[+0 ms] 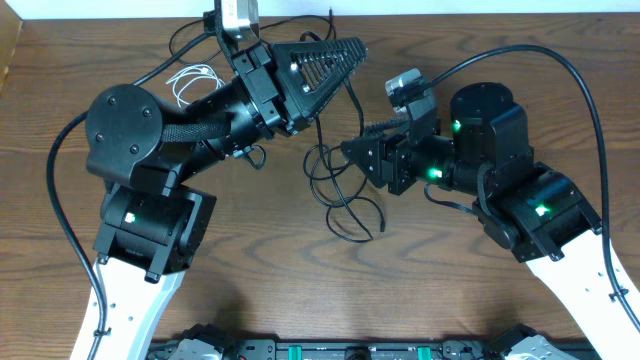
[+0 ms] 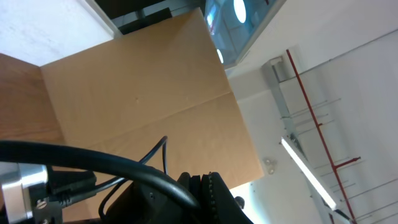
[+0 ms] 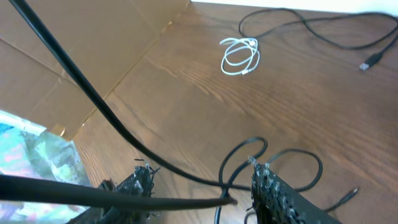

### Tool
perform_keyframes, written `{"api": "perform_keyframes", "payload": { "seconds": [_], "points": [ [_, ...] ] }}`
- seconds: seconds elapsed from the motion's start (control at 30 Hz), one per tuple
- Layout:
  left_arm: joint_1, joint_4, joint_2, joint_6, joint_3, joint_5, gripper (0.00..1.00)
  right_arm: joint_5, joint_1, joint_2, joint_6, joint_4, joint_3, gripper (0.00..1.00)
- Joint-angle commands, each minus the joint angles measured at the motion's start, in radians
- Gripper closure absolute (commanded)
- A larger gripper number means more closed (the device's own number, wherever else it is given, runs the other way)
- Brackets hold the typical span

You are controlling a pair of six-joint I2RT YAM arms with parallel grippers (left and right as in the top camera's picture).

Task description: Untangle cables

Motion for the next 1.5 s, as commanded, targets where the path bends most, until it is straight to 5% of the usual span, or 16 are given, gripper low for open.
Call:
{"api": "perform_keyframes", "payload": {
  "seconds": [0.0,0.27,0.43,0.67,1.3,1.47],
  "points": [
    [-0.003,0.011,-0.007,-0.026,0.014,-0.009,0.92,0.001,0.005,-0.001,0.003,0.014,0.002,0.50],
    [-0.003,0.012,-0.007,-0.026,0.014,-0.009,0.93,0.002,0.016,0.002,-0.002,0.014,0.002,0.71],
    [-0.002,0.011,-0.007,-0.025,0.014,-0.009,0.92,0.002,0.016,0.002,-0.001,0.013,0.002,0.99],
    [0.030,-0.047,0.004,0.114,0.014,-0.011,0.92,0.001,0.015,0.002,0.048,0.001,0.002,0.99],
    [0.159,-0.803,0.048,0.699,0.014,-0.475,0.92,0.061,0.006,-0.042,0.060,-0.147,0.002,0.99],
    [0.159,-0.907,0.053,0.769,0.014,-0.557,0.44,0.093,0.000,-0.043,0.122,-0.132,0.002,0.99]
  ]
}}
